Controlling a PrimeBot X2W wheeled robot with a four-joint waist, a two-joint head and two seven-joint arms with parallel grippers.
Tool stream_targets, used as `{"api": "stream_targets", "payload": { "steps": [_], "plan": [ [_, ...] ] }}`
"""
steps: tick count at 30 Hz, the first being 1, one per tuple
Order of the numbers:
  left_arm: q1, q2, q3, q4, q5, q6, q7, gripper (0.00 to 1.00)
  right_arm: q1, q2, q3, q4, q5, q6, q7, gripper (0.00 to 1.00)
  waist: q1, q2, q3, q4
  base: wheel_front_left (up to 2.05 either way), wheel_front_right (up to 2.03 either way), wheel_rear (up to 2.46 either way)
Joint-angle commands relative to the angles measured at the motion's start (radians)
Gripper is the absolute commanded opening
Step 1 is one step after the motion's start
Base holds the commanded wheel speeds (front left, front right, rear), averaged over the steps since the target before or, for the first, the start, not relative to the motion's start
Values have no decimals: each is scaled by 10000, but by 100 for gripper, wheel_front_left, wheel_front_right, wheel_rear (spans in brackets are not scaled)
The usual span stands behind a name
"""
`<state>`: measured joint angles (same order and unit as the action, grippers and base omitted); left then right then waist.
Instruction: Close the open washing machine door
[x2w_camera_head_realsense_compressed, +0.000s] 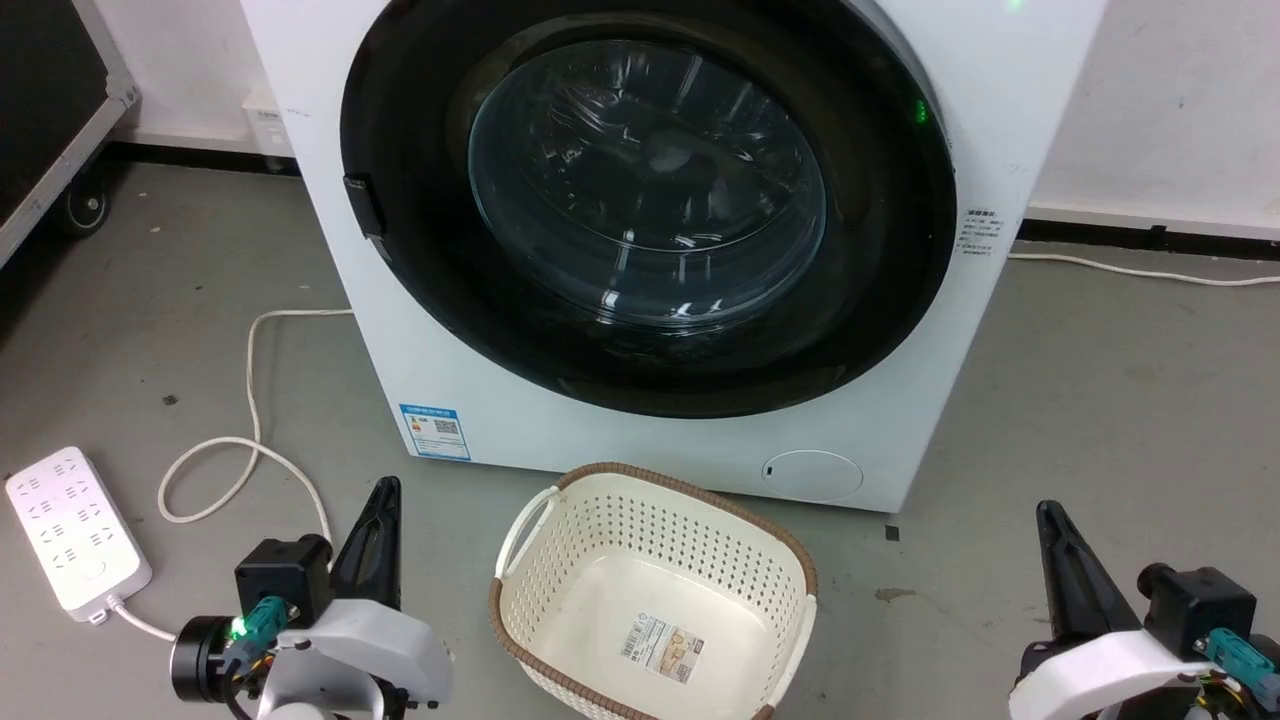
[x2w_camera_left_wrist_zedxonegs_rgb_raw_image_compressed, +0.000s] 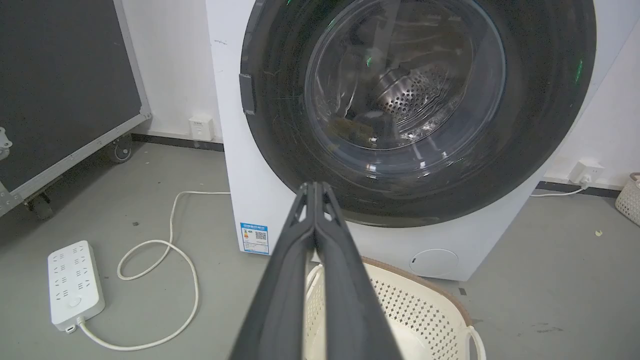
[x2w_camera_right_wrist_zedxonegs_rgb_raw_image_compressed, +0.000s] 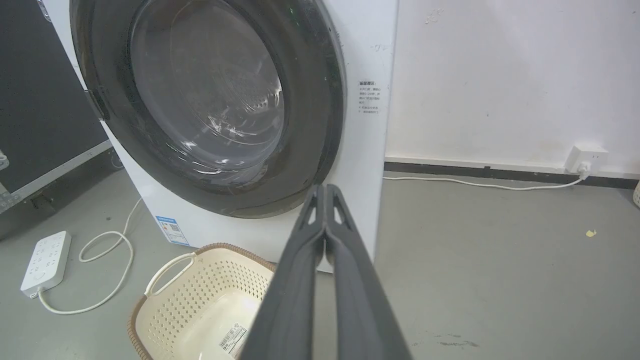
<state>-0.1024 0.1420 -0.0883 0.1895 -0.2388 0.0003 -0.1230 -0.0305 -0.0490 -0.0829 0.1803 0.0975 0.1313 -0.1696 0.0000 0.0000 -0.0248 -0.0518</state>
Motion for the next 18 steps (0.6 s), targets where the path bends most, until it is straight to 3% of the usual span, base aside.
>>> {"api": "stream_targets", "payload": {
  "steps": [1,18],
  "plan": [
    [130,-45,39,-95,132,1,50,0,83,-3,48,-120,-67,-2,57,0,0,0,5,10,0,0,0],
    [317,-228,216,-472,604,0,297,0,130,-5,211,-472,-257,-2,400,0,0,0,56,116,0,0,0]
  ]
}}
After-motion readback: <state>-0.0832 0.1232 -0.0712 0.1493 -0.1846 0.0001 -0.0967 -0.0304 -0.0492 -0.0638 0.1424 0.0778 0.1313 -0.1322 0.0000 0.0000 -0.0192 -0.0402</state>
